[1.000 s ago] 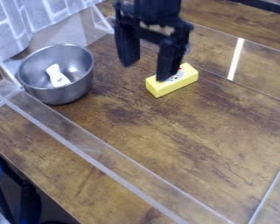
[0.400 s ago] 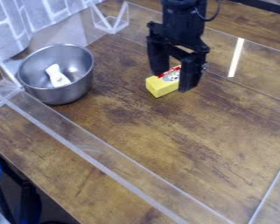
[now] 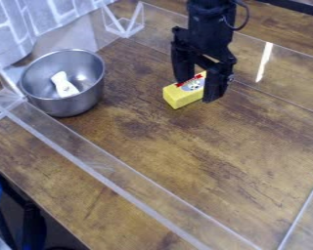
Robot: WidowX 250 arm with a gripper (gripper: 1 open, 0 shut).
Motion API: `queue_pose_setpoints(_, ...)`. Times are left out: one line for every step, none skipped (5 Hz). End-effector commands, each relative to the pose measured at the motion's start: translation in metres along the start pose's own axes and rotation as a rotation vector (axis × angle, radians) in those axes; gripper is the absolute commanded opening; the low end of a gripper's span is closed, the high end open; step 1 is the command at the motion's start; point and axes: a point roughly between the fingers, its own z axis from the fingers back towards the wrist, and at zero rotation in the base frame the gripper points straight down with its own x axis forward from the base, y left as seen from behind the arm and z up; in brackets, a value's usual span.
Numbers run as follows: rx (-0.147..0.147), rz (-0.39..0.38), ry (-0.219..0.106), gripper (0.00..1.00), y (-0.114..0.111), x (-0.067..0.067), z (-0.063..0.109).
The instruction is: Move the yellow butter to the left side of the table
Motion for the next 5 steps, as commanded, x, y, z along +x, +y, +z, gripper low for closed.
queue_pose_setpoints(0.037, 0.034, -0.072, 1.00, 0.021, 0.011, 0.014)
queue_pose_setpoints(0.044, 0.038, -0.068, 1.00, 0.028, 0.018, 0.004)
queue_pose_setpoints(0.054, 0.047, -0.078, 1.00, 0.031, 0.020, 0.003)
queue_pose_setpoints(0.057, 0.053, -0.079, 1.00, 0.037, 0.025, -0.004)
queue_pose_setpoints(0.065, 0.062, -0.094, 1.00, 0.040, 0.026, -0.003)
